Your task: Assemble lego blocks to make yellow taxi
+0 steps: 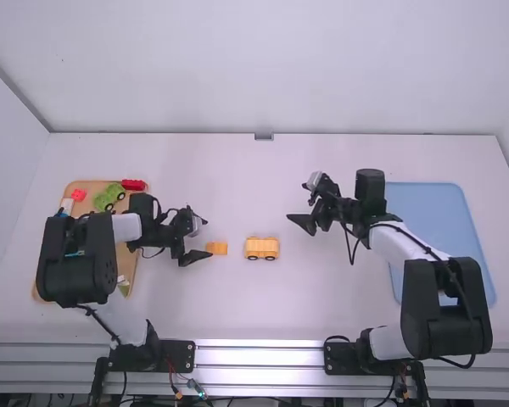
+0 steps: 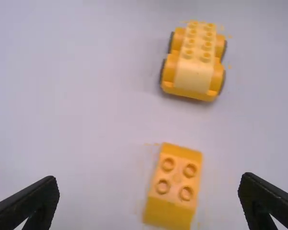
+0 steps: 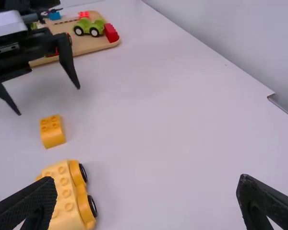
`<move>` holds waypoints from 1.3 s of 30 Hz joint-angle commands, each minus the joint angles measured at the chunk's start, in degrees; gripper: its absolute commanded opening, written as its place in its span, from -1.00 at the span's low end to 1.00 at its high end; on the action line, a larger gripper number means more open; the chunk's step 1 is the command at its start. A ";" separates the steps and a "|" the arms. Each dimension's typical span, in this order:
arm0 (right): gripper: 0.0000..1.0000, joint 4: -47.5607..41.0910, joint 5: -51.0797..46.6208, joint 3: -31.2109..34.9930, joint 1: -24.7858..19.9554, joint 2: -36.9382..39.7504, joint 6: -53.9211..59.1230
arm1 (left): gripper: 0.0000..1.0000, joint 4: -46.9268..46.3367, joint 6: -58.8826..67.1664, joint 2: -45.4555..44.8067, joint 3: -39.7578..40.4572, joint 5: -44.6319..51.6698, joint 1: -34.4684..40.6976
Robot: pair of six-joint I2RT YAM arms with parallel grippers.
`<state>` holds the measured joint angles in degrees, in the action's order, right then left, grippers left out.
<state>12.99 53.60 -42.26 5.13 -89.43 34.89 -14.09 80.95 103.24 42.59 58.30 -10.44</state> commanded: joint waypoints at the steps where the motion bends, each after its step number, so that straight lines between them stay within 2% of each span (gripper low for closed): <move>1: 0.98 0.09 0.37 -0.13 0.76 1.36 0.04 | 0.99 0.09 6.34 2.89 -1.09 4.39 0.24; 8: 0.98 -0.13 0.37 -0.13 1.49 1.36 0.04 | 0.99 0.68 6.71 9.57 2.14 3.80 0.15; 12: 0.98 -0.48 0.37 -0.13 1.20 1.36 -0.22 | 0.97 -2.19 14.64 11.65 3.02 3.93 1.11; 13: 0.97 -0.63 0.42 -0.13 1.20 1.36 -0.15 | 0.93 -2.34 15.34 11.78 2.99 4.07 1.11; 14: 0.98 -0.98 0.42 -0.13 1.25 1.36 -0.11 | 0.79 -2.29 15.91 11.85 2.99 4.04 1.01; 17: 0.98 -1.44 0.37 -0.13 1.29 1.36 -0.13 | 0.70 -2.34 16.20 11.85 2.99 3.61 1.11; 19: 0.98 -1.44 0.37 -0.13 1.22 1.36 -0.04 | 0.48 -1.86 16.13 11.85 2.67 3.63 1.05; 23: 0.98 -1.42 0.39 -0.13 1.31 1.36 0.02 | 0.29 1.55 16.00 11.85 0.68 4.07 1.11; 29: 0.98 -1.44 0.37 -0.13 1.20 1.36 0.00 | 0.27 2.21 16.00 11.85 0.09 5.38 1.09; 35: 0.98 -1.44 0.39 -0.13 1.29 1.36 0.00 | 0.00 4.61 11.21 12.09 0.61 4.57 2.08; 39: 0.98 -1.46 0.39 -0.13 1.25 1.36 -0.07 | -0.05 4.81 11.26 12.09 0.39 3.82 3.19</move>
<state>11.75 53.60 -42.24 6.48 -89.45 34.87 -9.23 93.32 114.43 43.11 61.34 -8.19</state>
